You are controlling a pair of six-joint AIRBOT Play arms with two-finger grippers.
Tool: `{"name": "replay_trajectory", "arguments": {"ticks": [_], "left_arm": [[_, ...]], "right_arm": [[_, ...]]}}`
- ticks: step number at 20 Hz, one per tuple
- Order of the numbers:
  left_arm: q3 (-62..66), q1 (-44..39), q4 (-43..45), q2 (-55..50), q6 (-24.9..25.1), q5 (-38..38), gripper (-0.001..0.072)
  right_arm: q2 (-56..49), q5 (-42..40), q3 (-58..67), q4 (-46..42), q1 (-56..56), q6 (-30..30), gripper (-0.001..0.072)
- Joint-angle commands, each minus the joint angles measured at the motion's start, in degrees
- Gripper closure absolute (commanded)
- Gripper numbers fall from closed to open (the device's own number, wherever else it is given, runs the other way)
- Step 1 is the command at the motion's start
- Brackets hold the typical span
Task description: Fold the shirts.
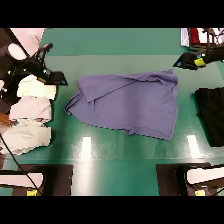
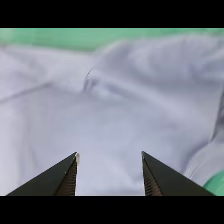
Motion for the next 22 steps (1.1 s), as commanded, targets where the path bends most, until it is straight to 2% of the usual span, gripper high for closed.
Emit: {"name": "replay_trajectory", "arguments": {"ticks": [1,4,7,10,13,14,15,16,18,19,22], "left_arm": [[-15.13,3.17,-4.94,5.95,1.40,3.41,0.0209],[-27.63,3.17,-5.68,11.45,2.21,11.98,0.0209],[-33.18,3.02,-6.08,11.82,3.34,14.47,0.0208],[-35.74,2.99,-11.08,11.69,7.32,19.10,0.0209],[-35.71,2.99,-11.89,11.47,7.37,22.27,0.0210],[-35.71,2.99,-11.87,11.47,7.34,22.71,0.0233],[-35.71,2.99,-11.87,11.47,7.58,22.71,0.0463],[-35.71,2.99,-11.91,11.47,7.82,22.75,0.0527],[-35.71,2.99,-12.20,11.47,7.82,22.82,0.0533],[-35.71,2.99,-12.15,11.47,8.35,22.32,0.0692],[-34.05,3.17,-9.46,11.65,9.25,16.87,0.0686]], "right_arm": [[6.75,1.36,-9.62,3.54,-1.27,-2.67,0.0263],[11.98,-3.61,-18.27,3.61,-1.22,-2.71,0.0263],[14.93,-5.73,-22.95,4.00,-1.22,-2.71,0.0263],[15.63,-5.33,-24.26,4.00,-1.22,-2.69,0.0263],[15.65,-5.14,-24.24,4.04,-1.22,-2.62,0.0263],[15.65,-5.14,-24.24,4.07,-1.22,-2.56,0.0263],[15.65,-5.09,-24.24,4.07,-1.22,-2.34,0.0263],[15.65,-5.05,-24.24,4.04,-1.22,-2.34,0.0263],[15.65,-4.52,-24.24,4.04,-1.22,-2.34,0.0263],[15.65,-3.96,-24.24,4.04,-1.22,-2.32,0.0263],[15.65,1.20,-24.26,3.96,-2.34,-2.23,0.0263]]}}
